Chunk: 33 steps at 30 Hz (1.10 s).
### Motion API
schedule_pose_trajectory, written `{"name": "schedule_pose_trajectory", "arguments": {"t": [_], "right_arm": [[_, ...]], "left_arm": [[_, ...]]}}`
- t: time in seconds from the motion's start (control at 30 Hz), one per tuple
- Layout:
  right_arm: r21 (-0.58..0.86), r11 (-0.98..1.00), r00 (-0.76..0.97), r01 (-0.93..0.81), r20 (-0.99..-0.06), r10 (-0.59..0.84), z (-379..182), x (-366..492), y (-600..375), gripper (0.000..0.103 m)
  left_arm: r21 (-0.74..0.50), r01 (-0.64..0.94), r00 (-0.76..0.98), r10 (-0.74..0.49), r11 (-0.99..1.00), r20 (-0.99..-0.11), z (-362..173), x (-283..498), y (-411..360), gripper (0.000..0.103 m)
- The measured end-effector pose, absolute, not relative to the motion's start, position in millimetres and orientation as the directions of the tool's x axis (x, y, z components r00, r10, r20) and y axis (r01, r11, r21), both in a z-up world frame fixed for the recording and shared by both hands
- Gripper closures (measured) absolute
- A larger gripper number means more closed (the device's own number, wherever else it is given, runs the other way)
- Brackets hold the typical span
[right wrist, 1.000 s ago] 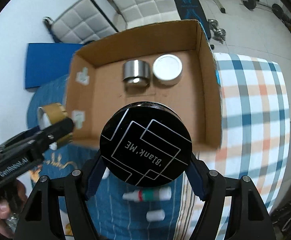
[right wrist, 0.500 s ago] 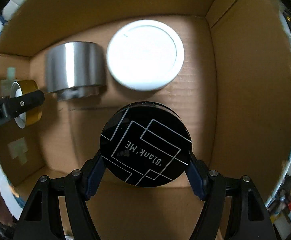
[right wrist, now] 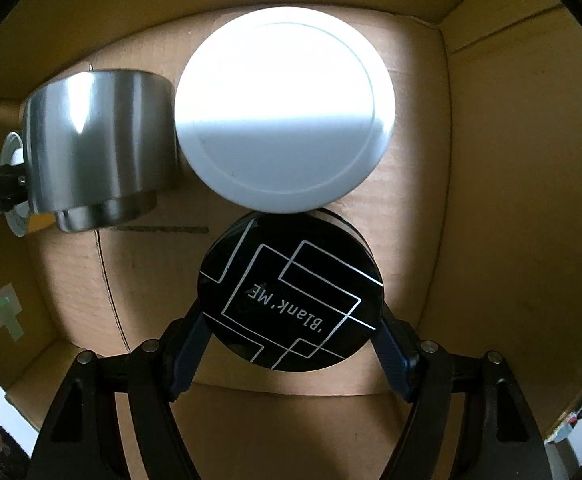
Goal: Organize rigid objects
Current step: 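Carry both tins into the box beside the cylinder and release them, then grasp the white egg-shaped case with the left gripper while the right grasps the spray bottle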
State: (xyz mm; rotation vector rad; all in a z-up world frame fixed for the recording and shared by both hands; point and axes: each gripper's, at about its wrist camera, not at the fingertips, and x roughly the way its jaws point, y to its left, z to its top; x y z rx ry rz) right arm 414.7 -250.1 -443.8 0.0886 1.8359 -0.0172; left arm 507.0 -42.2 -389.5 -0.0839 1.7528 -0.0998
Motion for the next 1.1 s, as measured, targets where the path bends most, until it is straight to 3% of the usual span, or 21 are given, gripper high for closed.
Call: {"name": "schedule_pose_trajectory", "arguments": {"t": [0.33,0.4,0.67,1.1], "right_arm": [[0.090,0.993,-0.189,0.078,-0.977,0.103,-395.6,399.7,-248.9,0.008],[0.100,0.992,-0.166,0.072,-0.980,0.111,-383.8,393.0,-247.8,0.000],[0.082,0.996,-0.014,0.040,-0.996,0.082,-327.3,351.0,-237.7,0.000],[0.070,0.997,0.225,0.042,-0.973,0.059,-249.7,280.3,-252.3,0.000]], "left_arm": [[-0.116,0.033,-0.075,-0.113,0.993,-0.991,-327.6,476.5,-48.7,0.009],[-0.108,0.041,-0.045,-0.106,0.993,-0.993,-313.1,467.0,-52.4,0.002],[-0.156,0.046,0.072,-0.159,0.987,-0.985,-263.3,425.9,-31.3,0.001],[-0.082,0.081,0.322,-0.104,0.993,-0.941,-181.0,329.2,-17.2,0.001]]}}
